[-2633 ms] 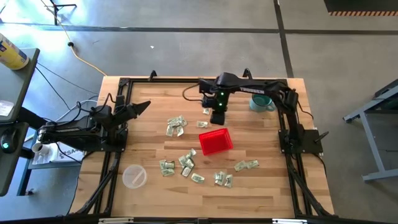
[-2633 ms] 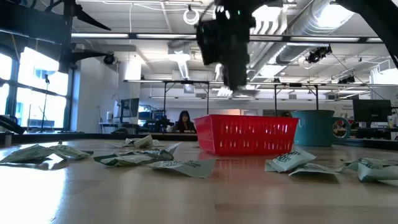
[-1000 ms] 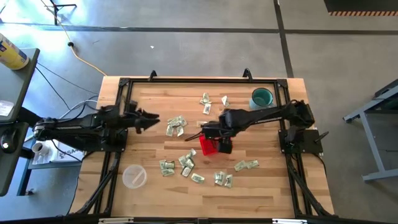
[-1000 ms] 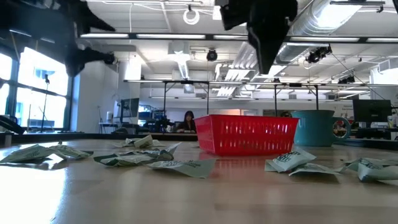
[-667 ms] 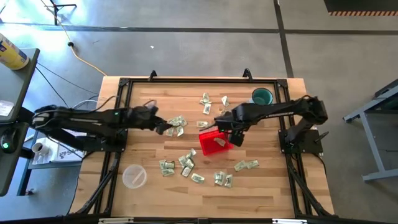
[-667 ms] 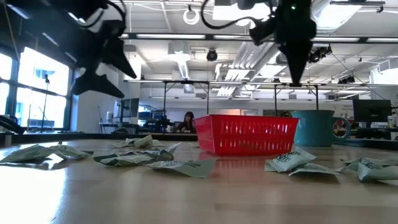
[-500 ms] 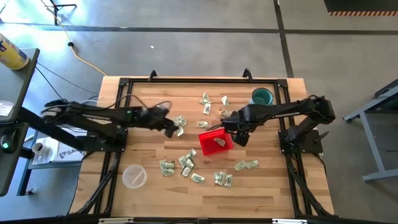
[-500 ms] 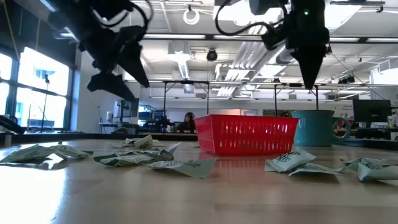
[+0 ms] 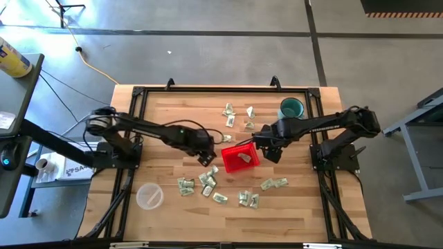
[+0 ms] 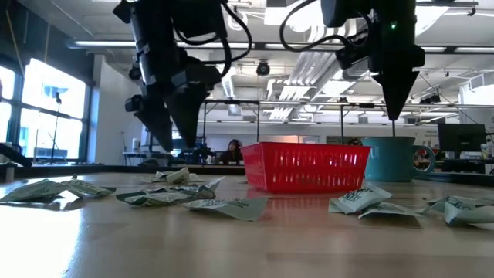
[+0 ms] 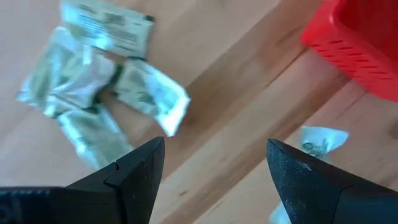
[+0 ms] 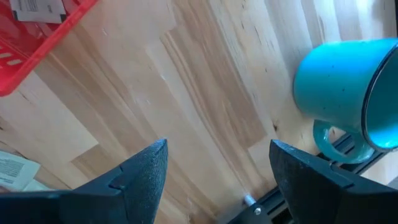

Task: Pick and place items into bin
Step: Put the white stevia pack into the red bin

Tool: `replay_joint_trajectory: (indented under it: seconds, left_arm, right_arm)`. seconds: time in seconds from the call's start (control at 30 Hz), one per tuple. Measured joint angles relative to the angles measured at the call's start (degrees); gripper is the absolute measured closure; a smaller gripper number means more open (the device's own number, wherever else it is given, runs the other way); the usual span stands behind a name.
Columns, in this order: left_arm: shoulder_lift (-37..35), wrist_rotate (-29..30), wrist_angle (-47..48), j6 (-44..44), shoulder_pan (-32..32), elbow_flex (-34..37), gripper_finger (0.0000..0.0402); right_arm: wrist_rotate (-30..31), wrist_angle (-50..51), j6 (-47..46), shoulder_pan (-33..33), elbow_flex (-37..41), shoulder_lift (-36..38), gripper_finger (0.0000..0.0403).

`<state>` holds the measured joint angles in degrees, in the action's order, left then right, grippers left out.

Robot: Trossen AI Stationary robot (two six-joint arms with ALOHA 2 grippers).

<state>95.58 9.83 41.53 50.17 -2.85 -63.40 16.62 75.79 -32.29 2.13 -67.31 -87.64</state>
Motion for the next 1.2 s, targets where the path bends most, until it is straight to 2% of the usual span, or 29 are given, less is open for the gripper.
replay_joint_trajectory:
  seconds: [0.23, 0.67, 0.9, 1.2]
  left_arm:
    - [3.59, 2.5, 4.1, 3.82, 0.21, -0.39, 0.0087]
    - [3.8, 3.42, 1.92, 4.57, 0.21, -0.43, 0.0087]
    - [4.01, 6.38, 1.21, 4.17, 0.21, -0.43, 0.0087]
    - [4.69, 6.89, -0.57, 1.98, 1.09, -0.41, 0.0087]
  right_arm:
    - [0.73, -1.99, 3.47, -0.02, 0.0, 0.0, 0.0131]
    - [2.99, -8.06, 10.43, -4.49, 0.0, 0.0, 0.0131]
    - [2.93, -10.21, 10.92, -7.26, 0.0, 0.0, 0.0131]
    - [2.34, -10.54, 10.33, -8.2, 0.0, 0.0, 0.0131]
